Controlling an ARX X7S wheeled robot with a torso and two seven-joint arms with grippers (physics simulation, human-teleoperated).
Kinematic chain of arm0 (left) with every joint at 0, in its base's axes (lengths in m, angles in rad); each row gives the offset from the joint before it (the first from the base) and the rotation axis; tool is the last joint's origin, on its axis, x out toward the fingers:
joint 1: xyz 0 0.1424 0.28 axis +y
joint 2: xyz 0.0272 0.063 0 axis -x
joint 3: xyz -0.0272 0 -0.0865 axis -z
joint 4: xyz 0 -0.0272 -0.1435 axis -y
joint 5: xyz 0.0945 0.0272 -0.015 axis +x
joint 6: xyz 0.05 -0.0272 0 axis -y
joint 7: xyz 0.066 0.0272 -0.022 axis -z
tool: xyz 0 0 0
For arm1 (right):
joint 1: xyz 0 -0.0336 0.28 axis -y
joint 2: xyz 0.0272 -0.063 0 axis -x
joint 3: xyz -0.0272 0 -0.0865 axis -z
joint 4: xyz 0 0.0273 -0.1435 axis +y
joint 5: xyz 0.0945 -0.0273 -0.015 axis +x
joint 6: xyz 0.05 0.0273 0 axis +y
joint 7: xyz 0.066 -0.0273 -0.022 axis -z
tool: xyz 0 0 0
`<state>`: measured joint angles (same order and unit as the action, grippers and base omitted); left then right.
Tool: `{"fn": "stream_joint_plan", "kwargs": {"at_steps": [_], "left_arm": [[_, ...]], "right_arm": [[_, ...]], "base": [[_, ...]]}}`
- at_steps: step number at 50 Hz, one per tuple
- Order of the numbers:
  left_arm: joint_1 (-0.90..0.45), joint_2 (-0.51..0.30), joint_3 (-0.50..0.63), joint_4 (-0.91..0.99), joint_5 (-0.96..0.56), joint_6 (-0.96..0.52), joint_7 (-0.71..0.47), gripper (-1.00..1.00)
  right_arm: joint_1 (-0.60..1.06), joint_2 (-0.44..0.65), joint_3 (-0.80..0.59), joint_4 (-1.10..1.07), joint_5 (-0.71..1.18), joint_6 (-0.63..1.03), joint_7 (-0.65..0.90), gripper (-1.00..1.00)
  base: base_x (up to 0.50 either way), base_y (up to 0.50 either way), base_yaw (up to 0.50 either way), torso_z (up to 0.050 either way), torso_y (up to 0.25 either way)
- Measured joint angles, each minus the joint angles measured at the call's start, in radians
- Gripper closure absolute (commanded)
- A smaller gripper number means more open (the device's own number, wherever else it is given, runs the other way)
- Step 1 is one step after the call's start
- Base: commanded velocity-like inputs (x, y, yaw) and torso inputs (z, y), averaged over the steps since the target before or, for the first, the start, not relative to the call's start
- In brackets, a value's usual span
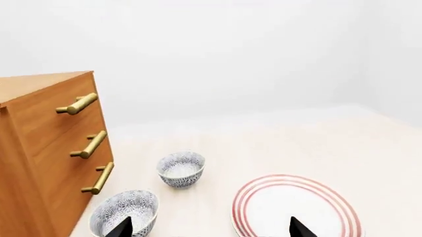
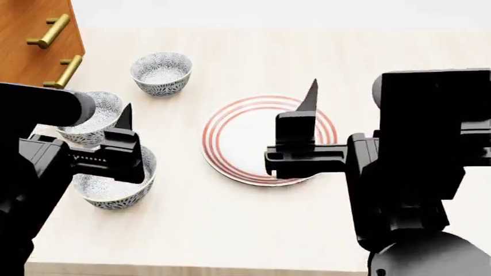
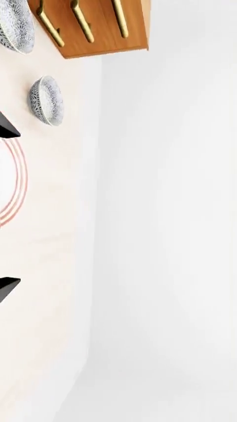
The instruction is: Put the bowl at the front on the plate.
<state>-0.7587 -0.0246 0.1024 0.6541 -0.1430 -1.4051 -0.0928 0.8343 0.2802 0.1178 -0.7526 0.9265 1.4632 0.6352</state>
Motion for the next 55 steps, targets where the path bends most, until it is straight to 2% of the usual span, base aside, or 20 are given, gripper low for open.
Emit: {"fn": "stream_joint_plan", "kwargs": {"at_steps": [4,10,21,34,55], "left_arm": [[-0.094,-0.008,-0.027,-0.025,-0.107,-0.054,-0.071,-1.0],[-0.222,-0.039,-0.069,-0.082,-0.354,-0.103,-0.255,-1.0],[-0.398,-0.081,-0.097,-0.188,-0.66,-0.134,-0.49,-1.0],[-0.534,-0.105,-0.105,-0.293,-0.808,-0.133,-0.608,-1.0],[-0.584,-0.124,-0.109,-0.348,-0.926,-0.119,-0.697,-1.0]], "right_arm": [[0.128,0.044,-0.021,0.065,0.186,0.029,0.142,-1.0],[0.296,0.096,-0.067,0.157,0.386,0.051,0.293,-1.0],[0.535,0.156,-0.163,0.298,0.555,0.06,0.41,-1.0],[0.708,0.192,-0.253,0.407,0.585,0.041,0.4,-1.0],[0.765,0.224,-0.312,0.446,0.599,-0.005,0.366,-1.0]], "base": [[0.0,0.0,0.0,0.0,0.0],[0.0,0.0,0.0,0.0,0.0],[0.0,0.0,0.0,0.0,0.0],[0.0,0.0,0.0,0.0,0.0],[0.16,0.0,0.0,0.0,0.0]]}}
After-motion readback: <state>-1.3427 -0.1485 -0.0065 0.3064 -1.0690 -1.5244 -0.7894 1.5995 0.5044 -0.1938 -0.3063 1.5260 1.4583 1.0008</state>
